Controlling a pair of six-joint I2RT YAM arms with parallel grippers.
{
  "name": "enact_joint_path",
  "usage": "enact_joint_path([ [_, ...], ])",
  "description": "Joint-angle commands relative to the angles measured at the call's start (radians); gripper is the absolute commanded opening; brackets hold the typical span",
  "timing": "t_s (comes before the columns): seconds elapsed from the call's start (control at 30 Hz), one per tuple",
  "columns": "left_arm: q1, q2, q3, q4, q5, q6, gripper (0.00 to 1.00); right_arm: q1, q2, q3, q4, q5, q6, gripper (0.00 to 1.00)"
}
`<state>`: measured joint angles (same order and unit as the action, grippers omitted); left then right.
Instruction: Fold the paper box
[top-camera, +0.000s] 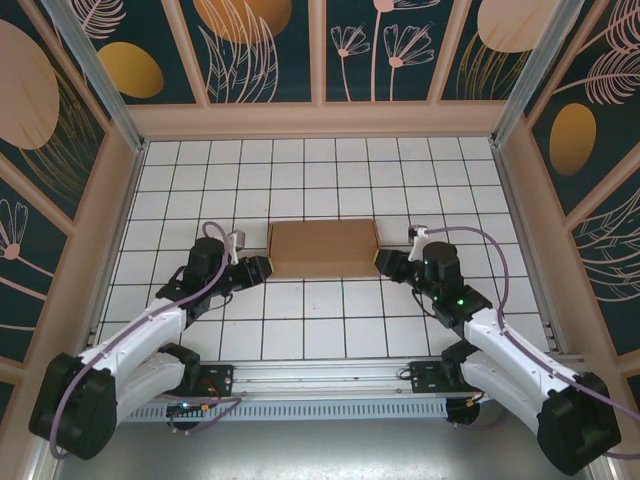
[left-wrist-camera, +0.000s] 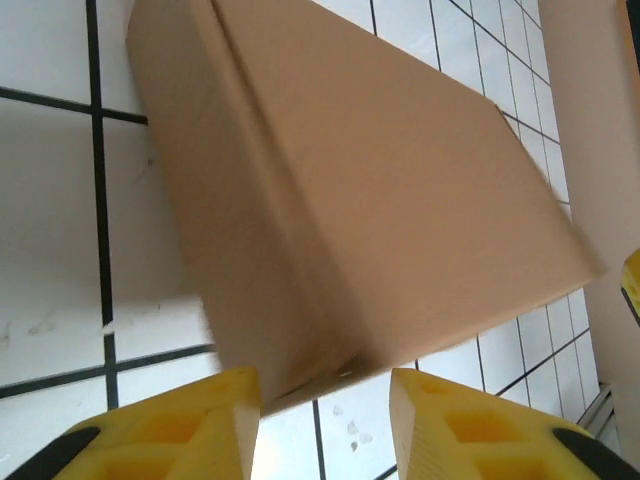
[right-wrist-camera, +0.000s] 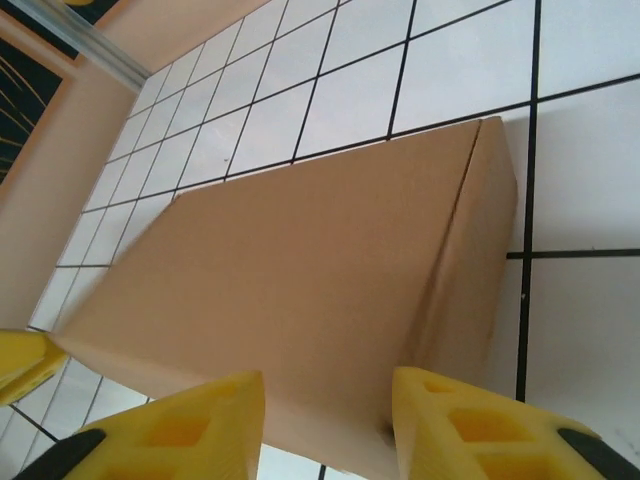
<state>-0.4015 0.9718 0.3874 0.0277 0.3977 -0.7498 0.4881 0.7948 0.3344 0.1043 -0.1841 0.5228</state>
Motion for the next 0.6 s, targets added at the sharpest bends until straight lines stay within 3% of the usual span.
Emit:
enact_joint_path([
  [0.0, -0.002, -0.040, 0.036, -0.059, -0.079, 0.026, 0.46, -0.002, -0.014, 0.004, -0.012, 0.037, 0.008, 0.42],
  [0.17, -0.001, 0.102, 0.145, -0.052, -0.195, 0.056, 0.54, -0.042, 0.147, 0.099, -0.062, 0.050, -0.004, 0.49],
  [0.37, 0.000, 0.238, 0.104, 0.065, -0.236, 0.013, 0.51, -0.046, 0.398, 0.174, -0.075, 0.008, -0.021, 0.50],
  [0.47, 0.000, 0.281, 0.054, 0.140, -0.243, -0.016, 0.47, -0.036, 0.459, 0.149, -0.024, 0.003, -0.011, 0.43],
  [0.57, 0.000, 0.368, 0.043, 0.241, -0.178, -0.052, 0.41, -0.036, 0.537, 0.143, 0.041, -0.013, -0.002, 0.33],
])
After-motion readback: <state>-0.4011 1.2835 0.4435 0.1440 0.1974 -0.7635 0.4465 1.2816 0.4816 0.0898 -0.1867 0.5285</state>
